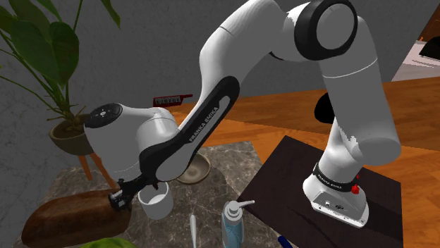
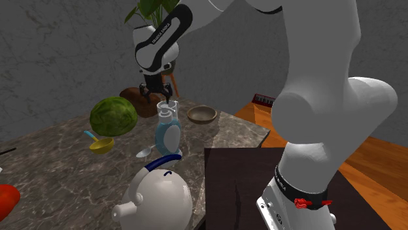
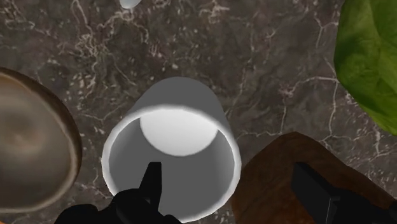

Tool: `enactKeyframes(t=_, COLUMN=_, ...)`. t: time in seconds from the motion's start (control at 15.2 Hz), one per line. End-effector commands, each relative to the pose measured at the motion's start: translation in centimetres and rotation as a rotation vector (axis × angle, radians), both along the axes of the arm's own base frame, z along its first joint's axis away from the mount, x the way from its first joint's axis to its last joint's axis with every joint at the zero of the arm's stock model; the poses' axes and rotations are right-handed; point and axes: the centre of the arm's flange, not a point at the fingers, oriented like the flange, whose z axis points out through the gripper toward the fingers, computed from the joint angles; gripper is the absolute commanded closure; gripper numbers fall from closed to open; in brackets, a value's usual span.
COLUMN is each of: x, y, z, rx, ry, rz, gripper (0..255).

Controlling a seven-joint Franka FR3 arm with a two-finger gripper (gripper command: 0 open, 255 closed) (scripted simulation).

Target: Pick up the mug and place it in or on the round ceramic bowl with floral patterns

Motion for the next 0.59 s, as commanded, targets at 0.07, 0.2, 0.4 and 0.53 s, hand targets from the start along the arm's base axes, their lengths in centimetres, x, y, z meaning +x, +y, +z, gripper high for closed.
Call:
enactKeyframes(t=0.07, x=0.4, y=0.8, z=-1.5, rx=0.001, ry=-0.002, rz=-0.002, gripper=0)
enactKeyframes(t=0.2, x=0.5, y=0.8, z=-2.5, rx=0.001, ry=-0.002, rz=-0.002, gripper=0)
enactKeyframes(t=0.4, x=0.7, y=0.8, z=-4.4, rx=0.001, ry=-0.002, rz=-0.002, gripper=0)
enactKeyframes(t=0.53, x=0.7, y=0.8, z=-4.4, rx=0.001, ry=-0.002, rz=-0.002, gripper=0)
